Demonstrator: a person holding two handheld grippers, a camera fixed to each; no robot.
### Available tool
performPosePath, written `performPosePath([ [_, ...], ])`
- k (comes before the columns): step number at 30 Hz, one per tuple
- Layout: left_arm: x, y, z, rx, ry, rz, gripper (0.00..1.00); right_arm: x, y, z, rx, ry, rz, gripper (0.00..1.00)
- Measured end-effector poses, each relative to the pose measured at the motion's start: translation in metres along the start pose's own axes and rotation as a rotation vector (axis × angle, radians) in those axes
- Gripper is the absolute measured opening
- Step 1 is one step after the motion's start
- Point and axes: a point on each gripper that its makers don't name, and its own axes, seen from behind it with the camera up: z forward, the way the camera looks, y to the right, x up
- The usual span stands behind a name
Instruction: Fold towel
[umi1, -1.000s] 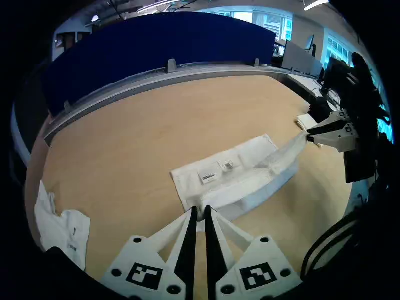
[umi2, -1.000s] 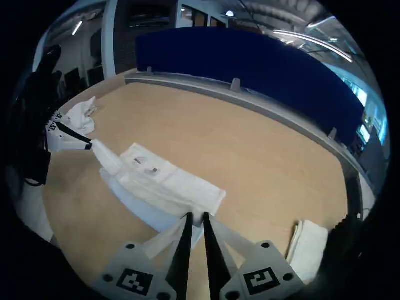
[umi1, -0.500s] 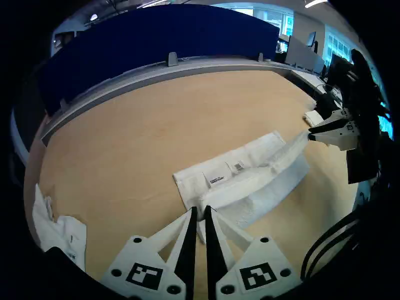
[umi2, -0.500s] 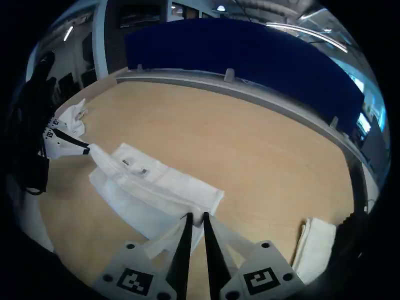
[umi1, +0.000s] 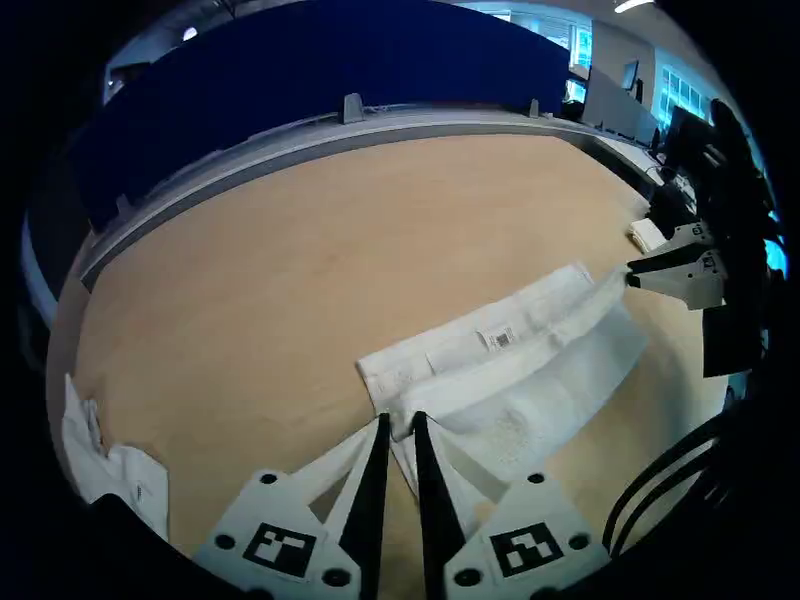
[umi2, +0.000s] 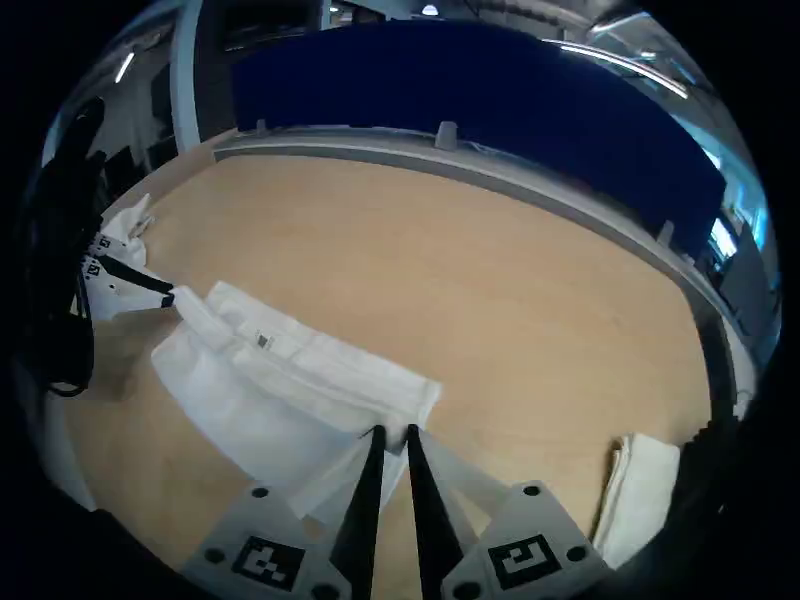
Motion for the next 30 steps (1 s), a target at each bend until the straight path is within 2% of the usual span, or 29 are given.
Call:
performPosePath([
  [6, -0.003, -0.007, 0.003, 0.016, -0.009, -0.011, 0.27, -0.002, 0.000, 0.006, -0.005, -0.010, 0.006, 0.22],
  [10, -0.004, -0.010, 0.000, 0.020, -0.006, -0.021, 0.35, 0.001, 0.001, 0.006, -0.013, 0.001, 0.015, 0.45],
  [12, -0.005, -0.012, -0.002, 0.021, -0.004, -0.026, 0.37, 0.002, 0.003, 0.006, -0.022, 0.008, 0.015, 0.63],
  [14, -0.006, -0.014, -0.005, 0.022, -0.003, -0.033, 0.39, 0.003, 0.005, 0.005, -0.032, 0.013, 0.010, 0.73],
  [16, -0.008, -0.014, -0.008, 0.022, -0.001, -0.042, 0.40, 0.004, 0.006, 0.004, -0.037, 0.016, 0.005, 0.78],
  [18, -0.009, -0.014, -0.011, 0.018, 0.001, -0.052, 0.54, 0.004, 0.006, 0.002, -0.041, 0.019, 0.002, 0.91],
  [20, -0.011, -0.012, -0.014, 0.008, 0.004, -0.062, 0.69, 0.004, 0.007, 0.001, -0.045, 0.020, 0.002, 0.95],
  [22, -0.011, -0.011, -0.016, 0.007, 0.007, -0.068, 0.83, 0.003, 0.007, 0.000, -0.048, 0.021, 0.005, 0.96],
  [24, -0.012, -0.012, -0.018, 0.011, 0.011, -0.070, 0.93, 0.002, 0.007, -0.002, -0.050, 0.022, 0.009, 0.96],
  [30, -0.014, -0.014, -0.024, 0.029, 0.016, -0.060, 0.93, 0.000, 0.003, -0.004, -0.045, 0.023, 0.016, 0.97],
])
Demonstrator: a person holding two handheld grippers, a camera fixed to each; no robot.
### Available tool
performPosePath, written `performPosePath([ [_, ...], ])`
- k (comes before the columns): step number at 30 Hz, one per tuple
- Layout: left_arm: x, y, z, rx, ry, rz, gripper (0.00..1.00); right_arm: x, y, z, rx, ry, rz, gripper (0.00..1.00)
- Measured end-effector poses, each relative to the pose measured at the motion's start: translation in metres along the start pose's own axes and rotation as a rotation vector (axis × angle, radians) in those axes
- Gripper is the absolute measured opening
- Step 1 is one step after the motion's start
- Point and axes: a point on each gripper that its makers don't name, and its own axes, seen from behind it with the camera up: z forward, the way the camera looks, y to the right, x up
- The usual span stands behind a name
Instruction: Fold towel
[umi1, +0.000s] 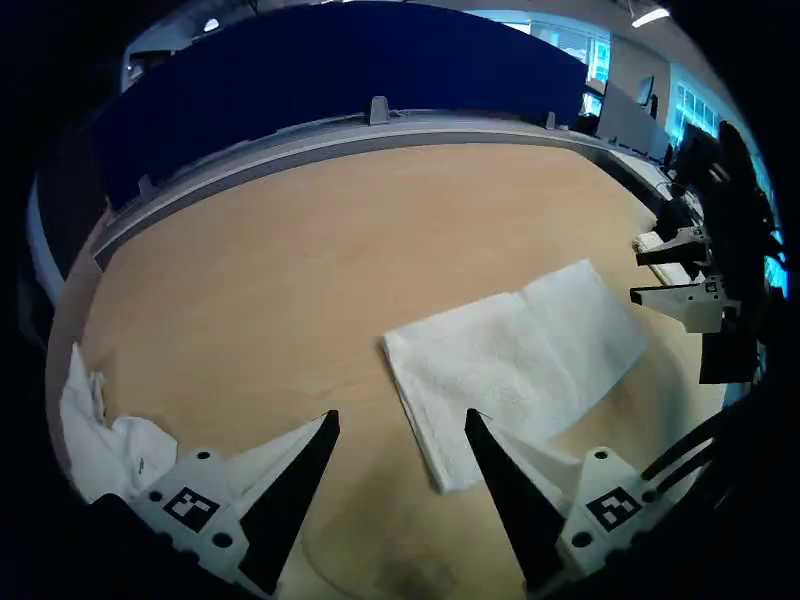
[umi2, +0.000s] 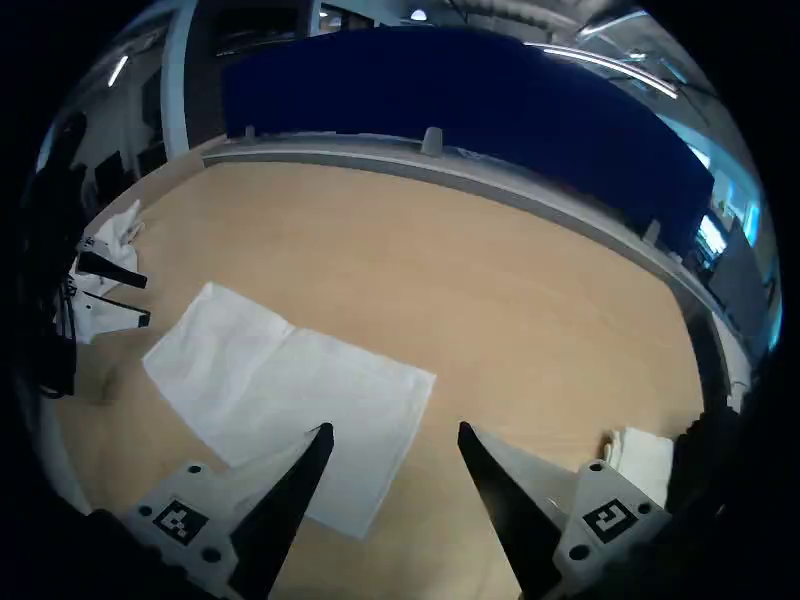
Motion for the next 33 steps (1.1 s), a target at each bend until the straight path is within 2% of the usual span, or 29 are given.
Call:
performPosePath([
  [17, -0.020, -0.007, -0.025, 0.036, 0.001, -0.017, 0.93, -0.027, -0.010, -0.011, 0.020, -0.035, -0.017, 0.97],
  [27, -0.033, -0.007, -0.036, 0.057, 0.000, -0.044, 0.94, -0.049, -0.016, -0.019, 0.029, -0.053, 0.010, 0.97],
  [33, -0.045, -0.011, -0.046, 0.081, -0.004, -0.062, 0.93, -0.054, -0.021, -0.021, 0.057, -0.066, -0.016, 0.97],
])
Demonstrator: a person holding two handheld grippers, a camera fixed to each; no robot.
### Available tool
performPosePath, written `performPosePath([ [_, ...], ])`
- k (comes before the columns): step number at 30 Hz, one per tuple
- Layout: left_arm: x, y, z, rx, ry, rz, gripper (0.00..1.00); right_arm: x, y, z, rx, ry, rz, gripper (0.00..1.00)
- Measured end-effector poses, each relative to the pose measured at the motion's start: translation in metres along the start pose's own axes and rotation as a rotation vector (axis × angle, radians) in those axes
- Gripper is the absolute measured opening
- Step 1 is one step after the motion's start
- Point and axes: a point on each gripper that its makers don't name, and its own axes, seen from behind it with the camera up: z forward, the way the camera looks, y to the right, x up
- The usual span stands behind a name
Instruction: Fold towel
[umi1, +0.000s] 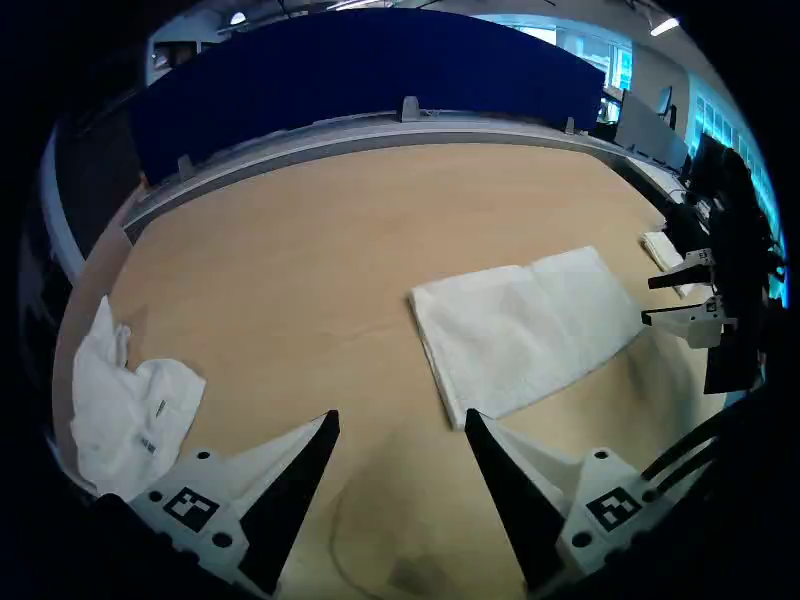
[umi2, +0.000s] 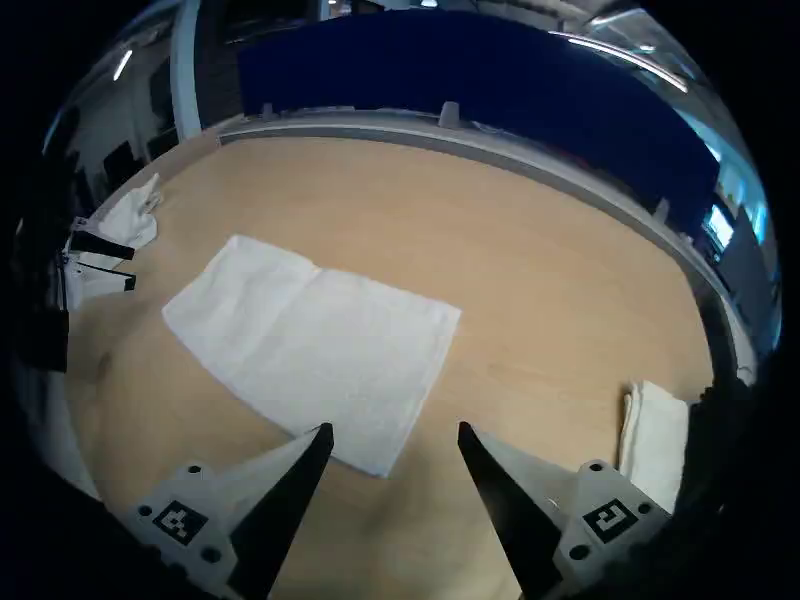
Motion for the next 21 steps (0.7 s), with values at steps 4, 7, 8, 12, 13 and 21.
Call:
performPosePath([
  [4, -0.010, -0.004, -0.008, 0.015, -0.007, -0.022, 0.93, -0.004, -0.006, -0.001, 0.026, -0.014, -0.031, 0.97],
  [7, -0.018, -0.009, -0.015, 0.029, -0.009, -0.045, 0.93, -0.008, -0.009, -0.001, 0.044, -0.030, -0.056, 0.95],
  [8, -0.021, -0.010, -0.018, 0.035, -0.010, -0.053, 0.93, -0.009, -0.011, -0.001, 0.050, -0.036, -0.066, 0.95],
  [12, -0.030, -0.015, -0.027, 0.049, -0.013, -0.081, 0.93, -0.012, -0.013, -0.002, 0.062, -0.046, -0.093, 0.93],
  [13, -0.032, -0.016, -0.028, 0.052, -0.014, -0.087, 0.93, -0.013, -0.014, -0.003, 0.063, -0.049, -0.097, 0.92],
  [21, -0.043, -0.018, -0.040, 0.067, -0.015, -0.114, 0.94, -0.023, -0.017, -0.002, 0.090, -0.076, -0.105, 0.75],
])
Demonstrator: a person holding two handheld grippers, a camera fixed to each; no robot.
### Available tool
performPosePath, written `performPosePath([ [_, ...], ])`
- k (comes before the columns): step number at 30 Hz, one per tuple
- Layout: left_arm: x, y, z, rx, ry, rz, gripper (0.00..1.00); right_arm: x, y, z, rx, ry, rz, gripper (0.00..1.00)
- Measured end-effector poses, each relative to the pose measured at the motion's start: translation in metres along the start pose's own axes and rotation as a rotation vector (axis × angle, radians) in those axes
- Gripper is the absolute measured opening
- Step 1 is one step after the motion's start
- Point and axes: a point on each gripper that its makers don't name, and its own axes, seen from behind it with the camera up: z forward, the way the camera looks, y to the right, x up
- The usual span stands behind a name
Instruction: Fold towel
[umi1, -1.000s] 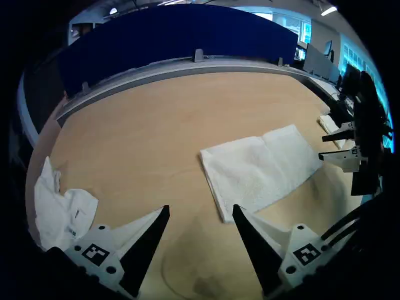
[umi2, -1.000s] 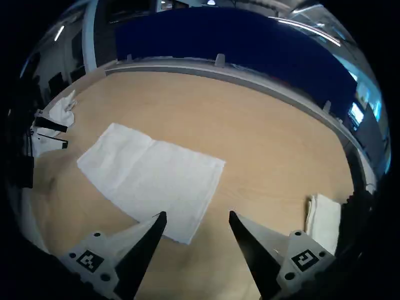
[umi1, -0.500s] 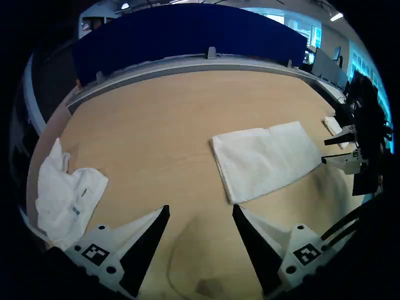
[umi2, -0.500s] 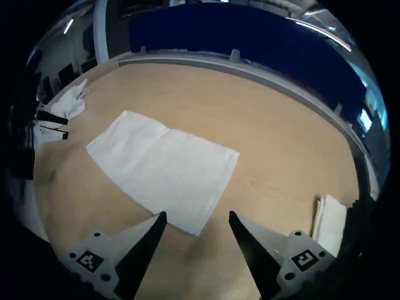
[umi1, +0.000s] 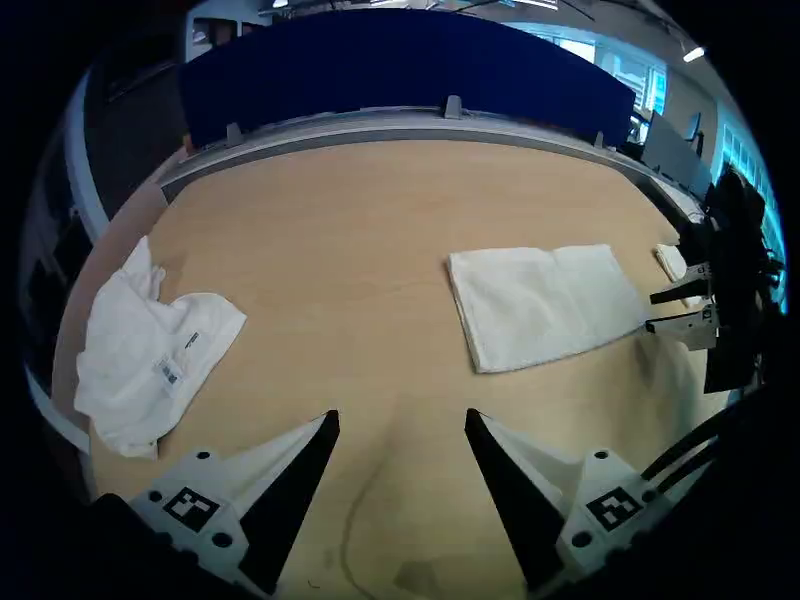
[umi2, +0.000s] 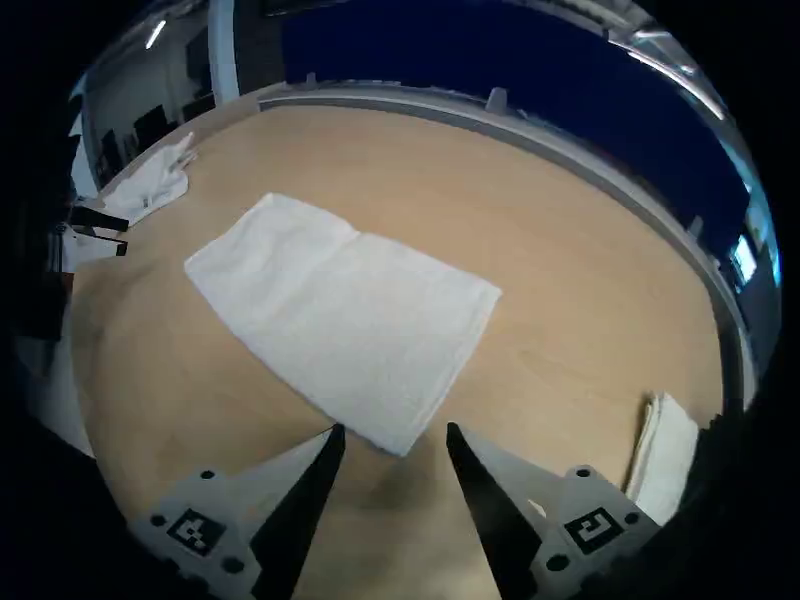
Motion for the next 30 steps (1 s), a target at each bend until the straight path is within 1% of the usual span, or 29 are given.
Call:
performPosePath([
  [4, -0.006, -0.002, -0.003, 0.005, -0.006, -0.006, 0.93, -0.004, -0.002, 0.001, 0.012, -0.013, -0.005, 0.63],
  [8, -0.012, -0.004, -0.006, 0.010, -0.012, -0.011, 0.93, -0.009, -0.002, 0.001, 0.019, -0.025, -0.011, 0.54],
  [10, -0.013, -0.005, -0.007, 0.010, -0.012, -0.015, 0.93, -0.010, -0.002, 0.001, 0.024, -0.031, -0.011, 0.51],
  [14, -0.014, -0.006, -0.011, 0.008, -0.010, -0.024, 0.94, -0.012, -0.002, 0.002, 0.031, -0.041, -0.012, 0.49],
  [22, -0.015, -0.011, -0.015, 0.013, -0.008, -0.034, 0.94, -0.014, -0.006, 0.004, 0.049, -0.050, -0.020, 0.21],
  [26, -0.015, -0.011, -0.016, 0.008, -0.007, -0.046, 0.93, -0.013, -0.008, 0.004, 0.061, -0.046, -0.024, 0.11],
  [30, -0.015, -0.010, -0.016, 0.007, -0.007, -0.050, 0.93, -0.010, -0.007, 0.004, 0.061, -0.040, -0.031, 0.06],
])
